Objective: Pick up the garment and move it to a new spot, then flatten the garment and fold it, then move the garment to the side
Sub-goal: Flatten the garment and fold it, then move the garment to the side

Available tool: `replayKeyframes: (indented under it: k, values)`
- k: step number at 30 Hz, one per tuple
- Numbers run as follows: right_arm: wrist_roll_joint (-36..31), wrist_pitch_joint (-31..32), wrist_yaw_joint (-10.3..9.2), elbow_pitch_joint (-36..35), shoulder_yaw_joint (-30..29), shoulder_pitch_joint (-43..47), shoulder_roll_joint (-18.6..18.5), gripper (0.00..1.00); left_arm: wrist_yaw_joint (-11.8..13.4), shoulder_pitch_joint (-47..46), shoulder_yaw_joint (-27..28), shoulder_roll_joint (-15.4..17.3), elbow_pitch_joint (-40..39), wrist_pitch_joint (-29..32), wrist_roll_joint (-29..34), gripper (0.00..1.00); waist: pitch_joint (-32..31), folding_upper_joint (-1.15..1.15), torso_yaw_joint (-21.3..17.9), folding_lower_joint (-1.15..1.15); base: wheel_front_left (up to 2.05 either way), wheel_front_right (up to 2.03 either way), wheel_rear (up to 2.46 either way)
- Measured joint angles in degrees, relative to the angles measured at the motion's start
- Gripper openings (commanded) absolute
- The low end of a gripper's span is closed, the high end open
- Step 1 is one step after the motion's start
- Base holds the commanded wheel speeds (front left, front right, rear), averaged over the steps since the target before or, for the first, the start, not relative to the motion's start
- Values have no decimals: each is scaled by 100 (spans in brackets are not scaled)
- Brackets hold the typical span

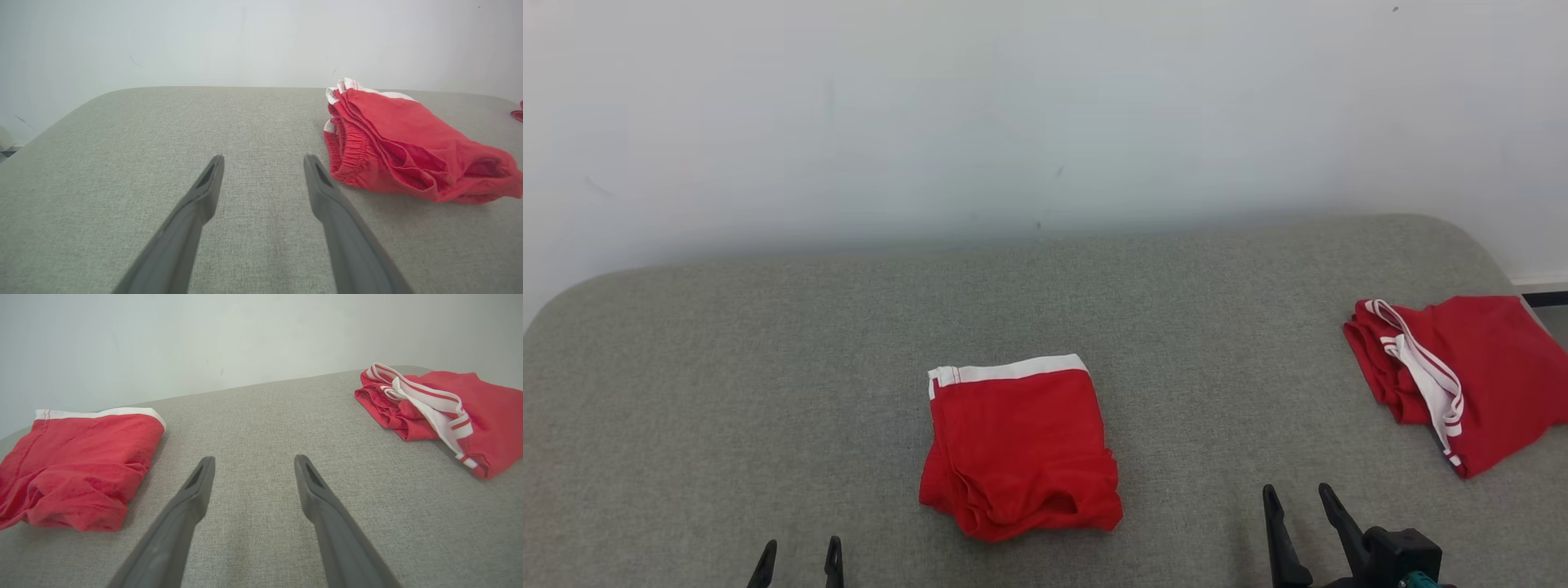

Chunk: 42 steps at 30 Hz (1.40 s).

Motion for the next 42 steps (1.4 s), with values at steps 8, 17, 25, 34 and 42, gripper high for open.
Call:
replayKeyframes:
  k: [8, 17, 25, 34, 42]
  values:
    - [71, 0, 0, -4, 68, -3, 0, 100, 13, 75, 19, -15, -43, 0, 23, 100, 53, 0, 14, 0, 0, 0, 0]
    - [264, 0, 0, 71, 247, -147, -2, 100, 9, 57, -146, -18, -57, 0, -51, 100, 151, 0, 146, 1, 0, 0, 0]
    - [818, -1, 0, 478, 824, -900, -1, 100, -2, 10, -297, -18, -33, 0, -74, 100, 300, 0, 436, 1, 0, 0, 0]
    - [1885, 0, 0, 1814, 1627, -1843, 0, 100, -20, -87, -388, -18, 26, 0, -124, 100, 423, 0, 806, 1, 0, 0, 0]
    - [2370, 1, 0, 2828, 2151, -2318, 1, 100, -24, -189, -460, -19, 56, 0, -140, 100, 570, 0, 970, 1, 0, 0, 0]
